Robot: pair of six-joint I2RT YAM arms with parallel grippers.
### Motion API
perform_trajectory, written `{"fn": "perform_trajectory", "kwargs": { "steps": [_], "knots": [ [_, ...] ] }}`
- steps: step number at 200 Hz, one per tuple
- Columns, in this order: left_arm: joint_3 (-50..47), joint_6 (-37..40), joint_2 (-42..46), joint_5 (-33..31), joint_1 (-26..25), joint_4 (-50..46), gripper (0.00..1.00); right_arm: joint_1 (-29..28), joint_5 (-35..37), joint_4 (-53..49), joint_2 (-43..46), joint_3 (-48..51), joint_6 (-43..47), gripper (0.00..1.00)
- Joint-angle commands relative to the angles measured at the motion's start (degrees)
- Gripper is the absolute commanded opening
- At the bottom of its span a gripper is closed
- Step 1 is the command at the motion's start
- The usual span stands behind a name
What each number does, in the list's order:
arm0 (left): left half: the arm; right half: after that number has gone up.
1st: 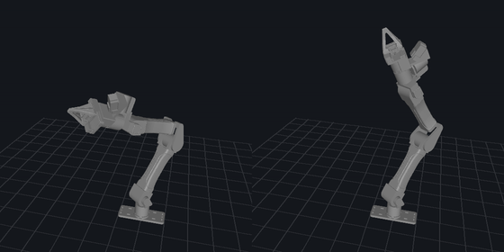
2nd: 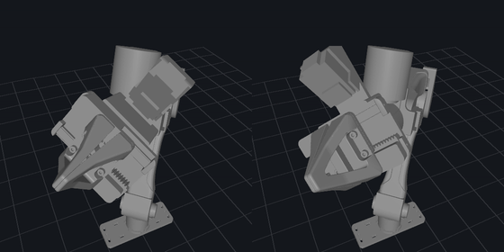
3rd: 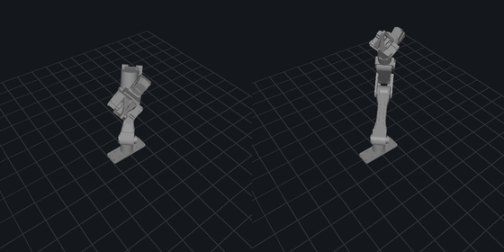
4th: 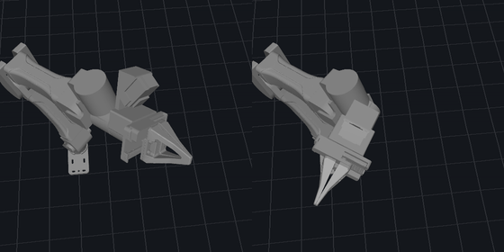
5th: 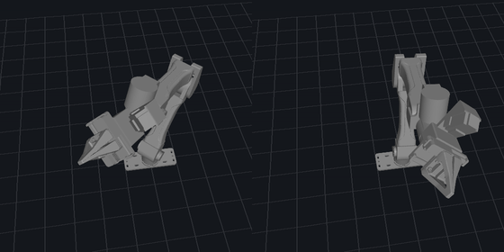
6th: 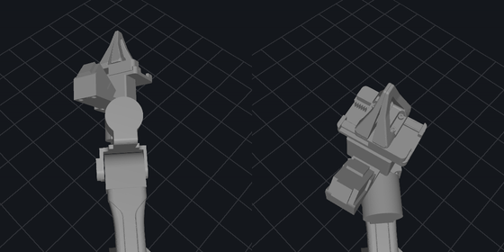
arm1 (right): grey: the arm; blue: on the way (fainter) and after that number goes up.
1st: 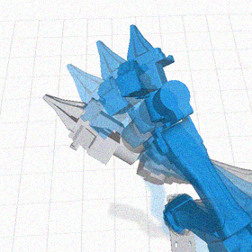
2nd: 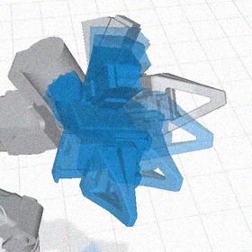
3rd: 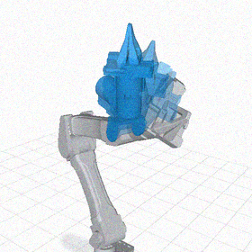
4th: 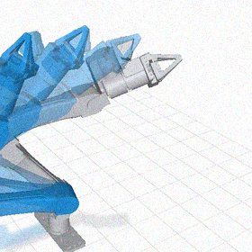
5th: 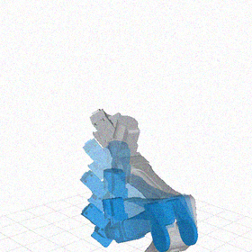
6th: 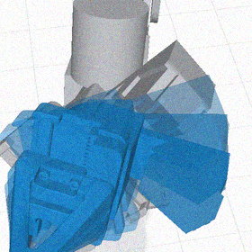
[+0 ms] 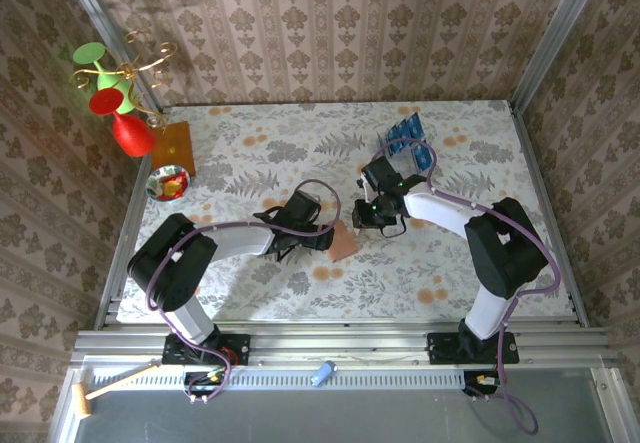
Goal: Put the credit cards into the card holder
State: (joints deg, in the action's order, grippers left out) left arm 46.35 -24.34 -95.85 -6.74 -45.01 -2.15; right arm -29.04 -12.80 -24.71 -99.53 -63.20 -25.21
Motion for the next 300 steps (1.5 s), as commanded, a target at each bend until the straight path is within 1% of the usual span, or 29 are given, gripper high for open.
{"fn": "perform_trajectory", "kwargs": {
  "steps": [1,76,100,116,165,197,253,300],
  "knots": [
    [-2.0,1.0,-1.5,-0.2,0.1,-1.6,1.0,-0.1,1.1,-1.6,-1.3,-2.2,1.0,0.18],
    [-2.0,0.9,-1.5,0.1,0.1,-1.4,1.0,-0.1,0.9,-1.7,-1.2,-2.2,1.1,0.12],
    [-2.0,0.9,-1.5,0.0,0.1,-1.4,1.0,-0.1,0.8,-1.6,-1.5,-2.1,1.3,0.07],
    [-2.0,0.9,-1.5,0.0,0.1,-1.4,1.0,-0.1,0.0,-1.2,-1.5,-2.0,1.1,0.0],
    [-2.1,0.9,-1.3,0.1,0.1,-1.2,1.0,-0.1,-7.5,2.7,-1.1,-1.1,-1.9,0.0],
    [-2.3,0.9,-1.2,0.1,0.1,-0.9,1.0,-0.1,-11.6,6.8,-2.7,-0.3,-5.3,0.0],
    [-2.3,0.8,-1.4,0.2,0.1,-0.8,1.0,-0.4,-13.1,10.8,-5.6,1.0,-8.1,0.0],
    [-2.1,1.0,-1.4,0.1,0.1,-0.8,1.0,-1.1,-13.4,11.5,-6.6,1.3,-8.6,0.0]
  ]
}}
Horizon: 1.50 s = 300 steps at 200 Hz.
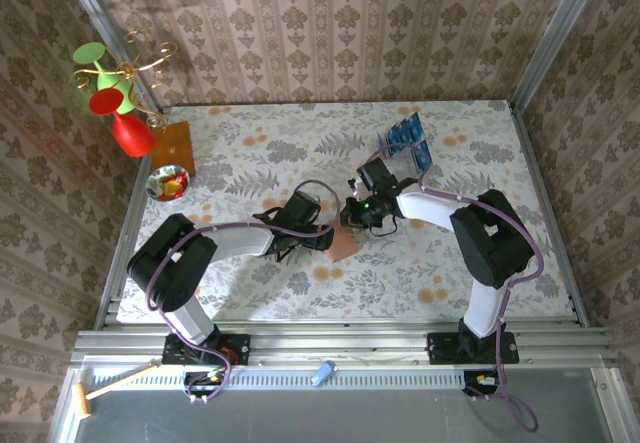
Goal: Put the credit cards into the card holder
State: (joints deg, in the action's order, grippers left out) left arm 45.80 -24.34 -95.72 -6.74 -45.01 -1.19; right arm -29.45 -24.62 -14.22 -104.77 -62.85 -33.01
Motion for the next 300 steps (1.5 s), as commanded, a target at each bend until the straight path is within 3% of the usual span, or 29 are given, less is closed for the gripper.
{"fn": "perform_trajectory", "kwargs": {
  "steps": [1,130,244,300],
  "knots": [
    [-1.5,1.0,-1.6,0.1,0.1,-1.8,1.0,-0.7,-1.6,1.1,-1.4,1.0,-0.8,0.0],
    [-1.3,0.9,-1.4,0.2,0.1,-2.0,1.0,-2.2,-1.4,3.2,-4.0,2.7,-2.2,0.0],
    [-1.5,0.9,-1.5,0.3,0.1,-1.9,1.0,-2.6,-0.7,4.5,0.5,6.3,-3.8,0.0],
    [-1.3,0.7,-1.3,0.4,0.3,-2.0,1.0,-3.1,0.7,7.0,-2.6,9.4,-4.5,0.0]
  ]
}}
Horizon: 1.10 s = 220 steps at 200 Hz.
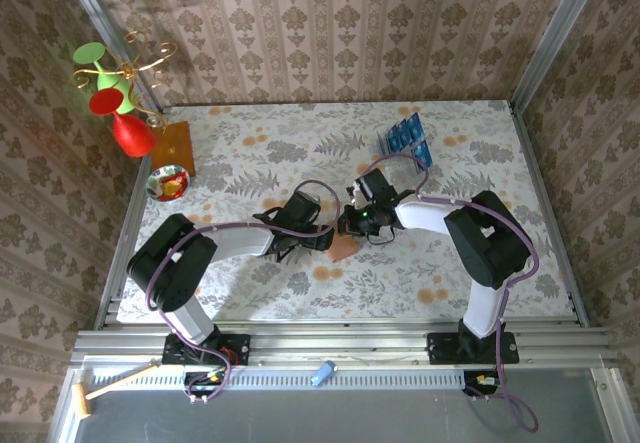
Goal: Put the credit cards into the card holder
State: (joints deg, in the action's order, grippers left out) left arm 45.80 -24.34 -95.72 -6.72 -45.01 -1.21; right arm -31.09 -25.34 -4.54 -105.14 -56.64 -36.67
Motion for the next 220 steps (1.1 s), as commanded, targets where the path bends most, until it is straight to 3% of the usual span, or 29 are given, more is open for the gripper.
{"fn": "perform_trajectory", "kwargs": {
  "steps": [1,69,220],
  "knots": [
    [-1.3,0.7,-1.3,0.4,0.3,-2.0,1.0,-1.4,1.4,-2.6,-2.3,3.3,-0.9,0.0],
    [-0.2,1.6,3.9,1.4,3.2,-4.0,1.0,-1.4,2.4,-2.1,-1.6,5.1,-1.0,0.0],
    [-2.7,1.0,-1.9,1.1,1.2,-0.4,1.0,-1.4,1.4,-7.1,2.7,-1.2,0.0,0.0]
  ]
}}
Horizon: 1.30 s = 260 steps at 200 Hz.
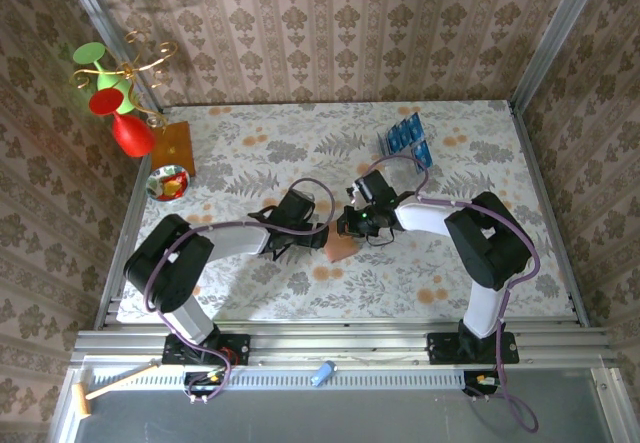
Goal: Put the credit cards into the card holder
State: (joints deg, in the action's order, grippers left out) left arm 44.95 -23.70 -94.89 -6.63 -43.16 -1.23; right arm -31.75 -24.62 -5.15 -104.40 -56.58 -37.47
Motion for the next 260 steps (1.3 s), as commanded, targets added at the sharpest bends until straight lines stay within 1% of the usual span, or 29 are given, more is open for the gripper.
{"fn": "perform_trajectory", "kwargs": {
  "steps": [1,79,129,260],
  "knots": [
    [-1.9,0.4,-2.8,1.0,-0.6,-0.4,1.0,-0.7,0.7,-6.5,2.0,-1.4,0.8,0.0],
    [-2.1,0.3,-3.0,1.3,-0.7,-0.1,1.0,-1.4,0.4,-7.6,4.1,-3.7,0.5,0.0],
    [-2.2,0.1,-3.1,1.3,-0.8,0.0,1.0,-1.8,0.4,-7.1,2.1,-4.5,0.3,0.0],
    [-2.2,0.1,-2.7,1.5,-0.9,0.0,1.0,-1.7,2.2,-5.0,-1.3,-1.7,0.6,0.0]
  ]
}}
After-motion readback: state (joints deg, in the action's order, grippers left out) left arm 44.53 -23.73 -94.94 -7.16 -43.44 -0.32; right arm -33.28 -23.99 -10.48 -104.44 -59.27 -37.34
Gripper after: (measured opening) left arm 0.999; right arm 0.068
